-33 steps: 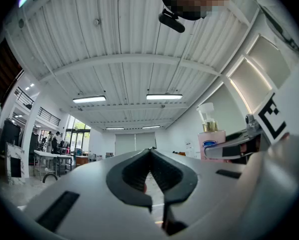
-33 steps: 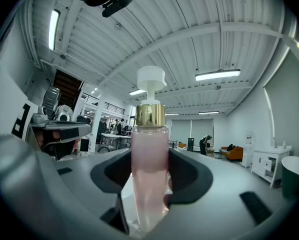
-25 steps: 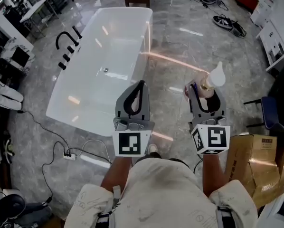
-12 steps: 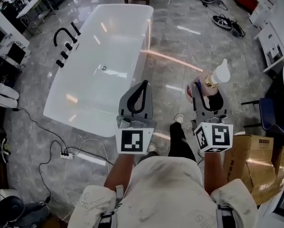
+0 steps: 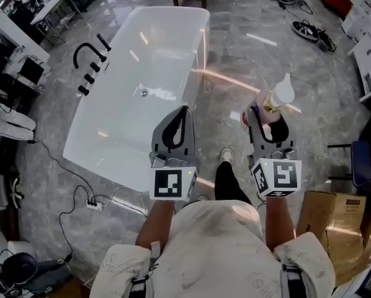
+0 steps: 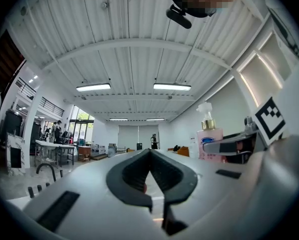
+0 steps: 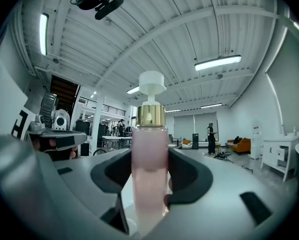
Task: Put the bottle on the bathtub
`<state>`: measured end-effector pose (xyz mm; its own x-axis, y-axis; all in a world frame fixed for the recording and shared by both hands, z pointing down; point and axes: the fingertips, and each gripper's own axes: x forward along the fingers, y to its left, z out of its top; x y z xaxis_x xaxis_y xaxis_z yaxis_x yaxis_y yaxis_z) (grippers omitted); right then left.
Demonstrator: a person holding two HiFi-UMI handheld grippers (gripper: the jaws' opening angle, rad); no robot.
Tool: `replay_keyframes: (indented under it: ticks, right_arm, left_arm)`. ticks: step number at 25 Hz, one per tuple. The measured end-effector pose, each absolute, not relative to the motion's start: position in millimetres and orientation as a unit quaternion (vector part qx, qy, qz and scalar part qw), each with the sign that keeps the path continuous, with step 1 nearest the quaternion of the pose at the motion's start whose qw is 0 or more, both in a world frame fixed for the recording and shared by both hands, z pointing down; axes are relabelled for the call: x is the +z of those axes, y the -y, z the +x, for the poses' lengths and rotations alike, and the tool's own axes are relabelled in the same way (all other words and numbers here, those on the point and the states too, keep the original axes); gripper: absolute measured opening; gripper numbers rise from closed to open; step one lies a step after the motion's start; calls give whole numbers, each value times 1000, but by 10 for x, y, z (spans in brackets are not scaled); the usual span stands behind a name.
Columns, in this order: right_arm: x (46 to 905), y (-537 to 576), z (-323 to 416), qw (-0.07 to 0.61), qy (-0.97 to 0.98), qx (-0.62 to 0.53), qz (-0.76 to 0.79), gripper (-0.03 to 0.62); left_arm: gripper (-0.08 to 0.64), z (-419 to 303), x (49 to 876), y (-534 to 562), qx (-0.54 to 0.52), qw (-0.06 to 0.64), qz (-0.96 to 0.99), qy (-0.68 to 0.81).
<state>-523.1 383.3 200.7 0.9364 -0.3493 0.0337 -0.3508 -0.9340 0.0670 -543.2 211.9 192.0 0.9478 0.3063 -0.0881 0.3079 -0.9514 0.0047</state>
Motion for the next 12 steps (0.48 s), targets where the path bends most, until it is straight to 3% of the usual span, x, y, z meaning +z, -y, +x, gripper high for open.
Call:
replay_keyframes:
  ticks: [12]
  right_arm:
    - [2301,-4594,-3290,8,219,40,975,201]
  left_arm:
    - [0,-3513,2062,-3009,-2,-10,991,-132]
